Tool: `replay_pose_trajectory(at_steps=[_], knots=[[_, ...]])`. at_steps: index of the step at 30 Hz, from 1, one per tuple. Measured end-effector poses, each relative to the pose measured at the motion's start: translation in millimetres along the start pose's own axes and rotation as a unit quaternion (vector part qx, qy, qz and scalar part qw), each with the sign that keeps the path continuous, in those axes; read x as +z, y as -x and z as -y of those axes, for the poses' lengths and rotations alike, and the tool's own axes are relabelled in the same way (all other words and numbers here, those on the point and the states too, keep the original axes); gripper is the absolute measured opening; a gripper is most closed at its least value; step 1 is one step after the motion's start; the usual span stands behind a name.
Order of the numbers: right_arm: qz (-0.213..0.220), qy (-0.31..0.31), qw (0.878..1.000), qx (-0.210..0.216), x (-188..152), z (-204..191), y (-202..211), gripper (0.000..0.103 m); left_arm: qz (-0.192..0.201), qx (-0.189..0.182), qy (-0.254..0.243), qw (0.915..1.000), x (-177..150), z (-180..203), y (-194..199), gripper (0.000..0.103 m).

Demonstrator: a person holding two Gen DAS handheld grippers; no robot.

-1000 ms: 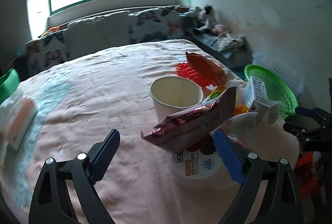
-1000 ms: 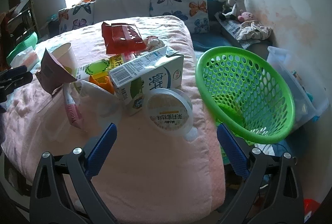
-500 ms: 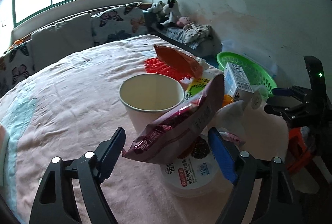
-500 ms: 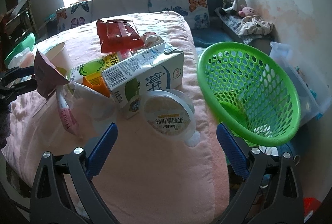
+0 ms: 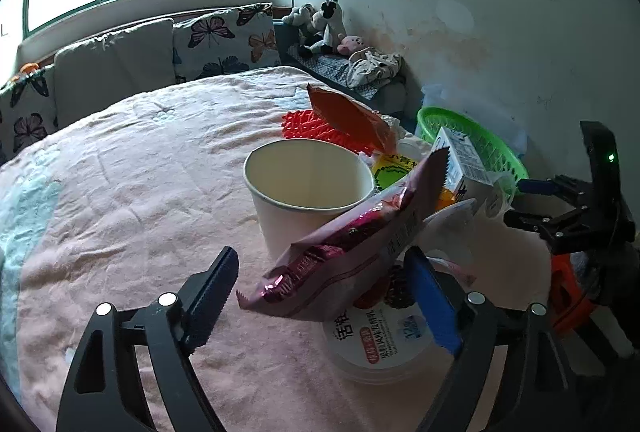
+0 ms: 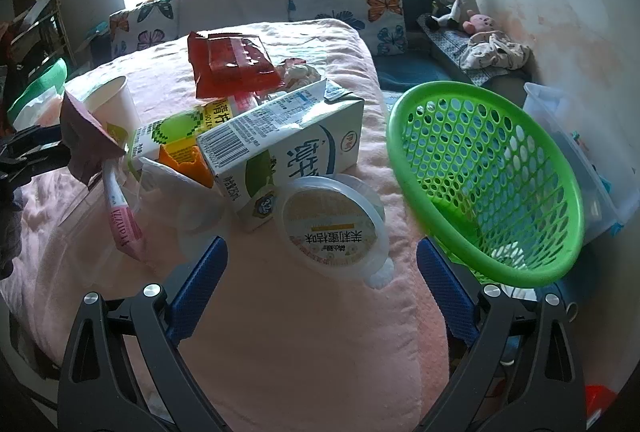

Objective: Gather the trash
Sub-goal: 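Move the left tool to the pink snack wrapper and close on it, then lift the pink wrapper with the left tool and drop it into the green basket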

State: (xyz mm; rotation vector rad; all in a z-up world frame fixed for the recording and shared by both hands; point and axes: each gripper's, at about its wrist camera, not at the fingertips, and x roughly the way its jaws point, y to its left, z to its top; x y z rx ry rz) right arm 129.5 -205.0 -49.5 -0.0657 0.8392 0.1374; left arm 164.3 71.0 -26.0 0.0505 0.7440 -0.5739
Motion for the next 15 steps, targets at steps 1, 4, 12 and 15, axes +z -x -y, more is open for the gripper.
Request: replay_pose_trajectory(at_steps=[1, 4, 12, 15], knots=[[0.000, 0.000, 1.000, -0.001, 0, 0, 0, 0.095, 0.000, -0.002, -0.001, 1.0000, 0, 0, -1, 0.084], [-0.001, 0.000, 1.000, -0.002, 0, 0, -2, 0.095, -0.005, -0.006, -0.009, 0.9999, -1, 0, -4, 0.085], [0.002, -0.001, 1.000, -0.004, 1, 3, -3, 0.095, -0.012, -0.009, -0.038, 0.9992, -5, 14, -8, 0.063], [0.005, -0.004, 1.000, -0.003, 1, 5, -4, 0.095, -0.017, -0.001, -0.040, 0.9991, -8, 18, -7, 0.049]])
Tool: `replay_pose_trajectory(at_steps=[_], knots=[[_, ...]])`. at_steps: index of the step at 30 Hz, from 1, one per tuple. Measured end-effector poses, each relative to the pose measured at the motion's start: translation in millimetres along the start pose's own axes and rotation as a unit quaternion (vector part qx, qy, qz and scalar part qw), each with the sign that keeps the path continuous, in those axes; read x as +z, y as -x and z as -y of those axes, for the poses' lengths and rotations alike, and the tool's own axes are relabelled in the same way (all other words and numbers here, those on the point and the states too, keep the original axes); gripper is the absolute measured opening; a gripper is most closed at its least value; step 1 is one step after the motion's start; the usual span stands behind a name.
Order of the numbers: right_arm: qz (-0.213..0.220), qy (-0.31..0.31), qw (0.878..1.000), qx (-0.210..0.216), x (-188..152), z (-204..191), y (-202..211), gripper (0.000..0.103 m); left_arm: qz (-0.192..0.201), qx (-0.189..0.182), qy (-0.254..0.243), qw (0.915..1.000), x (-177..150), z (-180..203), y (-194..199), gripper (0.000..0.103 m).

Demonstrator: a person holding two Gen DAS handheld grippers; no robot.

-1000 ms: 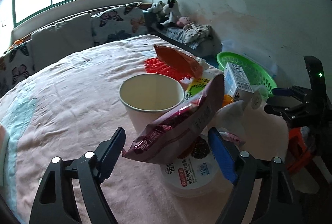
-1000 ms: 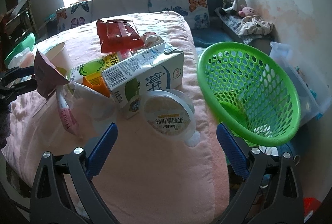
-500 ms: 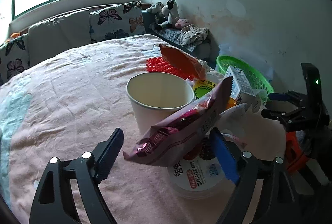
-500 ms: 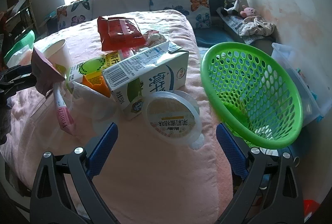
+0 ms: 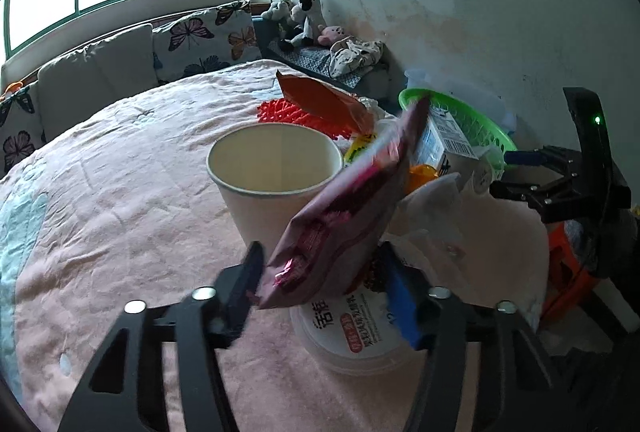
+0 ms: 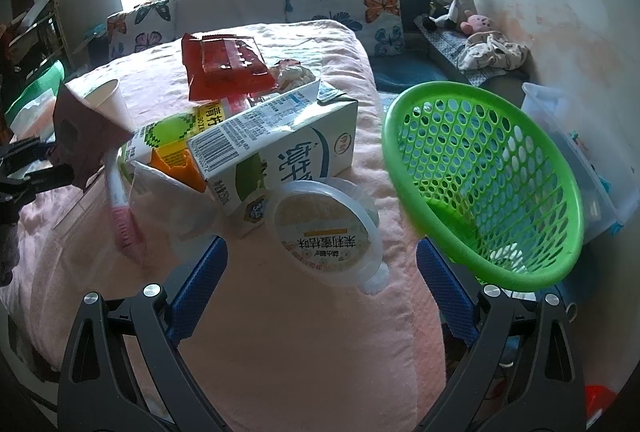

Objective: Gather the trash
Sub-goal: 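Lift the pink wrapper with the left tool and drop it into the green basket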

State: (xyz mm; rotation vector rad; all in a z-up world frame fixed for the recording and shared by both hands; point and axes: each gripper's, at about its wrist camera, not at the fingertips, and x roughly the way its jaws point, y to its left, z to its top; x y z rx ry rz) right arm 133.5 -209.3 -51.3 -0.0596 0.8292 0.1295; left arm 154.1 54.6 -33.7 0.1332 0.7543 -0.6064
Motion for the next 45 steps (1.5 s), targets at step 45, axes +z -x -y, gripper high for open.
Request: replay_pose_trajectory(at_steps=[45], knots=[[0.029, -0.072, 0.997, -0.011, 23, 100, 12, 0.066, 0.074, -0.025, 0.027, 0.9966, 100, 110, 24, 0.028]])
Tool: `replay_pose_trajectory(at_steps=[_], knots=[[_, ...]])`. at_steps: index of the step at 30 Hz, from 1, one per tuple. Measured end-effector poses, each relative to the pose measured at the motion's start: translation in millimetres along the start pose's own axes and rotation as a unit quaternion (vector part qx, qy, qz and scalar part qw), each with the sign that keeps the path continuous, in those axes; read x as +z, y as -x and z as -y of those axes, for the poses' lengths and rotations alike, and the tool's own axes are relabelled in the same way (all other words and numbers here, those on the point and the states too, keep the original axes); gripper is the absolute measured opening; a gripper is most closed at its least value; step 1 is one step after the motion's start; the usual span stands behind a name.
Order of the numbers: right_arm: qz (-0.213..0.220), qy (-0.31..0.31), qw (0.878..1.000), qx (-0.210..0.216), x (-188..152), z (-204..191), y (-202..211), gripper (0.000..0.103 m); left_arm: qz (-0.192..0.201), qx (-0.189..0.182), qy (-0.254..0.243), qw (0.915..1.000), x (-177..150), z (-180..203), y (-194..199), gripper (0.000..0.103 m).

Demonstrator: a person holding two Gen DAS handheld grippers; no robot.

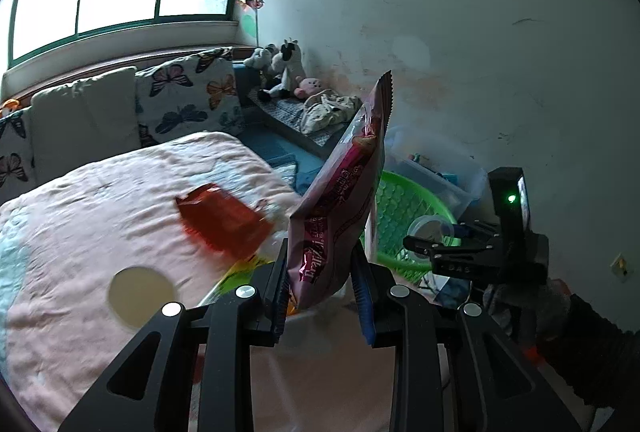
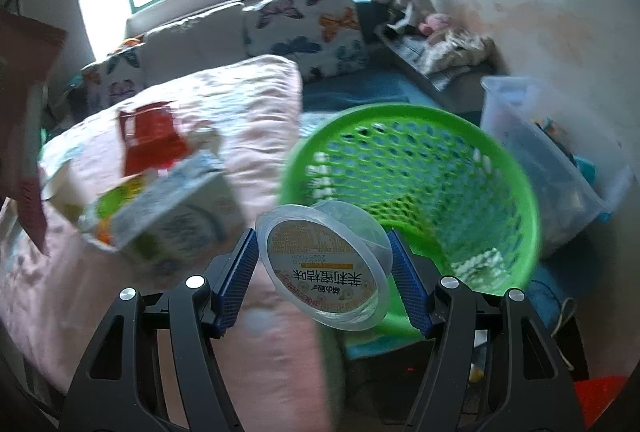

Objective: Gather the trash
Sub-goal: 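Lift the pink wrapper with the left tool and drop it into the green basket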

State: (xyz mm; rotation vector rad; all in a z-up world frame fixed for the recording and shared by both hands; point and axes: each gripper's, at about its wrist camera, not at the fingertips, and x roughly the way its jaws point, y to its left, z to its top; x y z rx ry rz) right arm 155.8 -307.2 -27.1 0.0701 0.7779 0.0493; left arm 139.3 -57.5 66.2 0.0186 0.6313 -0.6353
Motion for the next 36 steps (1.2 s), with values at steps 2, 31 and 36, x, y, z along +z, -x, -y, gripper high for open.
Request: replay_pose_trajectory(at_steps=[2, 31, 36], knots=[[-0.010, -0.007, 1.000, -0.010, 0, 16, -9, 0.066, -0.005, -0.009, 0.004, 0.9999, 6, 5, -12, 0.028], [0.027, -0.081, 0.996, -0.037, -29, 113, 35, 0.076, -0.131, -0.031, -0.025, 0.9905, 40, 95, -191, 0.028], [0.027, -0.094, 0.995, -0.034, -39, 119, 40, 0.076, -0.153, -0.035, -0.023, 0.9873, 35, 104, -211, 0.030]])
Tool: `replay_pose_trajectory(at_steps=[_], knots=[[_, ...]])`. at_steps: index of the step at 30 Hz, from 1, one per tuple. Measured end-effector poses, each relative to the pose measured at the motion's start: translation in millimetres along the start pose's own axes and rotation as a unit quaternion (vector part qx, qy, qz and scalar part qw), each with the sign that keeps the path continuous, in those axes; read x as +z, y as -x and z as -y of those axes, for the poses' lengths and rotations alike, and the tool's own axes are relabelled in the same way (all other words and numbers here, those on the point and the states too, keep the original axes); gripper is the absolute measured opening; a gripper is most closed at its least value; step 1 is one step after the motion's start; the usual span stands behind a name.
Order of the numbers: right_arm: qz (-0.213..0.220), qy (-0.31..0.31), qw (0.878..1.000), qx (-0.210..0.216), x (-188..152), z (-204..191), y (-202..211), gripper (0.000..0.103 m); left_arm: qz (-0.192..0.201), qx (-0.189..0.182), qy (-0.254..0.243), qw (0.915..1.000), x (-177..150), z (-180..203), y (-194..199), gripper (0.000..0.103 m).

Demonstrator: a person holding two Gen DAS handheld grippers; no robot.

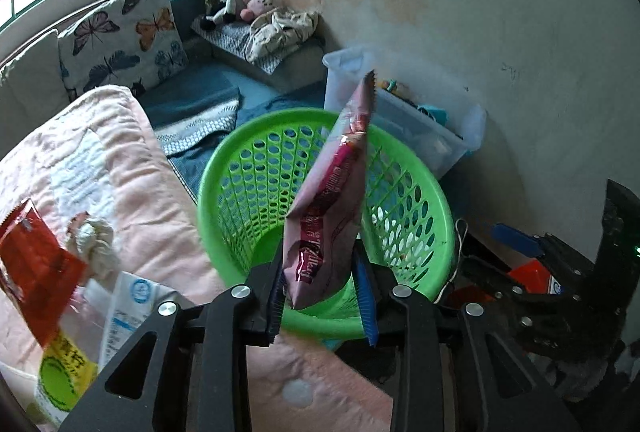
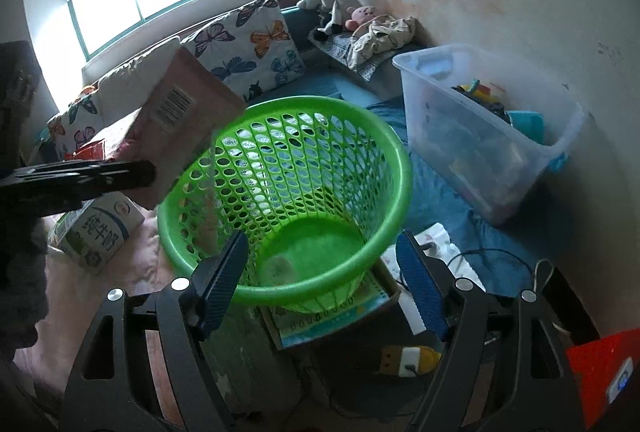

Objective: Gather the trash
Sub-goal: 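Lift the pink wrapper with the left tool and drop it into the green basket, then bring the left tool back to the bed toward the yogurt tub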

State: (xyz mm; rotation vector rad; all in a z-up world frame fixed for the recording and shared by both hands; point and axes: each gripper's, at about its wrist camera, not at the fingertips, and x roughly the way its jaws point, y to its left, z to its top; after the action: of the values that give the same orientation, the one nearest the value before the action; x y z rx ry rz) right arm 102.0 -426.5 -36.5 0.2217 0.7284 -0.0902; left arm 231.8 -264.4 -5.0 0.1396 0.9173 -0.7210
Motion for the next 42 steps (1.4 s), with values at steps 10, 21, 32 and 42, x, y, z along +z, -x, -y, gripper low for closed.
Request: replay_pose_trajectory(at_steps=[10, 21, 32, 42], knots=[[-0.001, -0.011, 1.000, 0.003, -3, 4, 3, 0.076, 0.012, -0.011, -0.003, 0.9999, -13, 2, 12, 0.063], [0.010, 0.020, 0.999, 0.037, -7, -38, 24, 0.077, 0.061, 0.030, 0.021, 0.9975, -51, -20, 82, 0.063], [0.008, 0.067, 0.994, 0.086, -9, -102, 31, 0.079, 0.104, 0.104, 0.065, 0.9870, -113, -65, 155, 0.063], [0.000, 0.108, 0.987, 0.120, -13, -155, 28, 0.080, 0.107, 0.147, 0.123, 0.9755, -172, -114, 194, 0.070]])
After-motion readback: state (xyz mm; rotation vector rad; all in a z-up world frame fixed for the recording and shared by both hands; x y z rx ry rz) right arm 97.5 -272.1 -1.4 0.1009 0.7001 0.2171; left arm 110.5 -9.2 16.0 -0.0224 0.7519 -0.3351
